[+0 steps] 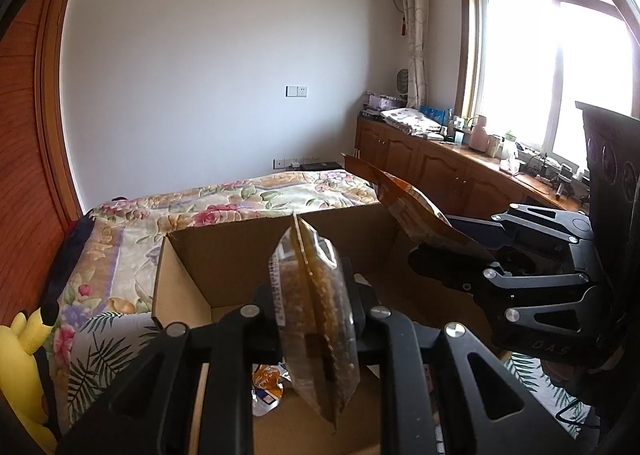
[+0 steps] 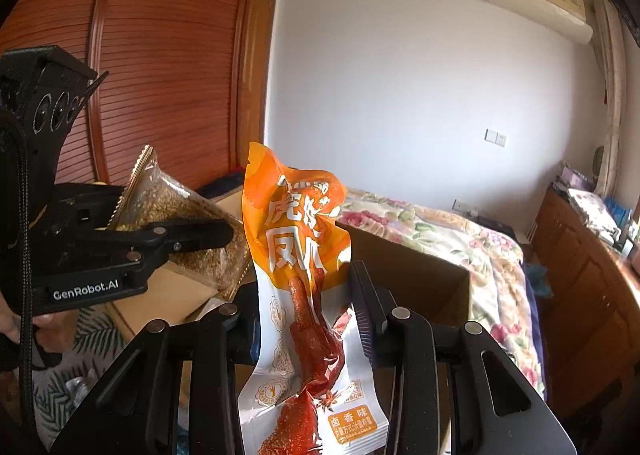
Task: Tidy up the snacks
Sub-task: 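Carry both snacks over the box and open both tools to drop them, then move the left tool to the white blue-striped pouch while the right tool reaches the white nougat bar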
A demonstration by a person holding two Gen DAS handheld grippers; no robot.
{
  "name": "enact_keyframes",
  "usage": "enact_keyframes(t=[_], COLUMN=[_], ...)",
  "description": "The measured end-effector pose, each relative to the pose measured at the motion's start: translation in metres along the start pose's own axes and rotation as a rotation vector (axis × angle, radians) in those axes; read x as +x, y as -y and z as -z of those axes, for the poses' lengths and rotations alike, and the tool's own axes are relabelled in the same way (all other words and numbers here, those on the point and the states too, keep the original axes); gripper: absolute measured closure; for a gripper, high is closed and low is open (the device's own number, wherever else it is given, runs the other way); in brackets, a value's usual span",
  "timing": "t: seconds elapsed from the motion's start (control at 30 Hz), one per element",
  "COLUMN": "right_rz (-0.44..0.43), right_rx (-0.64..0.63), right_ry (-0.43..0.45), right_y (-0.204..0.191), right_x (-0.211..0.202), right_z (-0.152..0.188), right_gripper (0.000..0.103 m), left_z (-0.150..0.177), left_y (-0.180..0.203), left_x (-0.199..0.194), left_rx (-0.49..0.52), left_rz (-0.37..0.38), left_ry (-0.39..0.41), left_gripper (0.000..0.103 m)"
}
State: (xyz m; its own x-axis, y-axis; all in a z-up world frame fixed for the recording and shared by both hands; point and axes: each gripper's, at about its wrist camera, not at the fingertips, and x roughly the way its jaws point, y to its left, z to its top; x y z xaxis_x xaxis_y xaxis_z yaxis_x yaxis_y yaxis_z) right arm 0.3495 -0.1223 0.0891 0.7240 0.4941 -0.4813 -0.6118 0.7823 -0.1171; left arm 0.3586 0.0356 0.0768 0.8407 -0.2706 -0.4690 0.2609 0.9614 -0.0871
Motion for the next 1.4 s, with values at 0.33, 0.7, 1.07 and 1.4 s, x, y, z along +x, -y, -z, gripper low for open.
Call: enact_keyframes(t=[0.33,0.7,1.07,1.4], right_rz=[-0.003,0.014,0.022,0.004], right_rx=[0.018,0.045,0.103,0.126], right_ry=[-0.029,-0.041,-0.020,-0.007], right_y=[0.006,0.005,-0.001,-0.027], right_x=[0.014,0.010,-0.038,-0.086], right_z=[0.011,0.007,0.012,0.028], right_gripper=[0.067,0.053,0.052,0.050], left_z=[0.004,0.005,0.007,0.028], left_y=[0.008,0.013,0.019,0.033], left_x=[0.017,0.011,-0.039,-0.091], left_rx=[0.005,0.016,0.020,0.050], left_rz=[-0.020,-0.062,-0.084,-0.132], left_ry=[-0.030,-0.035,-0.004,0.024], left_gripper=[0.085,0.056,0.044,0.024])
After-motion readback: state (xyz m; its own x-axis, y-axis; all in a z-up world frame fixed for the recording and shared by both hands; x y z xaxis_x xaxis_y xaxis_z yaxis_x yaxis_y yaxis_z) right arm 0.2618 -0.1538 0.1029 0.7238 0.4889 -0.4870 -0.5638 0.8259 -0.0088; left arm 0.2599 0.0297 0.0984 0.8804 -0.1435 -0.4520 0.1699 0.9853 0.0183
